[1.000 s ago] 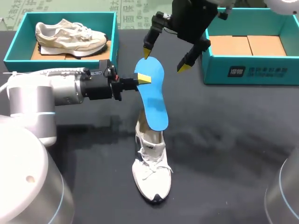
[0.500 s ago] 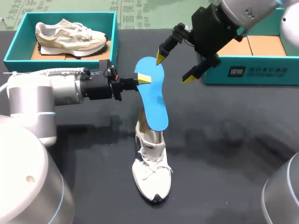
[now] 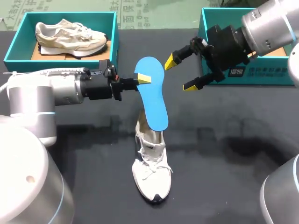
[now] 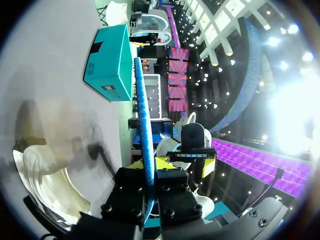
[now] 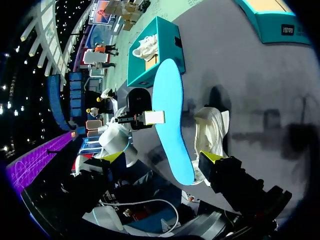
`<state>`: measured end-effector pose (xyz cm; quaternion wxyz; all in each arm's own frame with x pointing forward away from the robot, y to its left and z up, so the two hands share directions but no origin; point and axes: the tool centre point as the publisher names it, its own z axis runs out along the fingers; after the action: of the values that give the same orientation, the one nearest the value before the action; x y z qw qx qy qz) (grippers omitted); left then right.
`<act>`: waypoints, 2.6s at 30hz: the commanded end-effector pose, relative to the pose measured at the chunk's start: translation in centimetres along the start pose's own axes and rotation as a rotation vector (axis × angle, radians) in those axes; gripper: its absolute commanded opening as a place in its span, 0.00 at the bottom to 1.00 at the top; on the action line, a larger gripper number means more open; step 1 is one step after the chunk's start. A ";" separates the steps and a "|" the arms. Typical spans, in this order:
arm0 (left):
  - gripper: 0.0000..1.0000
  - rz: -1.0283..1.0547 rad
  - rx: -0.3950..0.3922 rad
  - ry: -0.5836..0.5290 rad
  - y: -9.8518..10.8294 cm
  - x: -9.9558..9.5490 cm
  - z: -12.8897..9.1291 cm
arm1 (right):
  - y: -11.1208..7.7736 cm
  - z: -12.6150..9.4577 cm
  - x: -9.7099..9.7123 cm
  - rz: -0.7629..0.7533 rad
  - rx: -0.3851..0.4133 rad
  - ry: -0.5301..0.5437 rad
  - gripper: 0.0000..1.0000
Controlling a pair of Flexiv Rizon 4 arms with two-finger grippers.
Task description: Take the shoe out of the shoebox, open the shoe tongue, remove and reinsert the insole, then place the shoe into the shoebox
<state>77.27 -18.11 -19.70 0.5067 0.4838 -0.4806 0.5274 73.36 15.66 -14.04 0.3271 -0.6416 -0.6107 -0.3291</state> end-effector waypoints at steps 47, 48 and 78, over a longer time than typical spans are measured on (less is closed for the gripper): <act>0.00 1.295 -0.054 -0.095 -0.8 3.8 -1.8 | 0.5 1.4 -3.1 -0.011 0.032 0.479 1.00; 0.00 1.295 -0.054 -0.095 -0.8 3.8 -1.8 | 0.5 1.4 -3.1 -0.011 0.032 0.479 1.00; 0.00 2.195 -0.099 0.097 1.5 5.5 -3.5 | 0.5 1.4 -3.1 -0.011 0.032 0.479 1.00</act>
<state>75.26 -14.25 -14.01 -0.0838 -0.0950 -0.7076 0.6952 73.78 14.91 -17.30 0.4715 -0.5359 -0.5241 -0.4645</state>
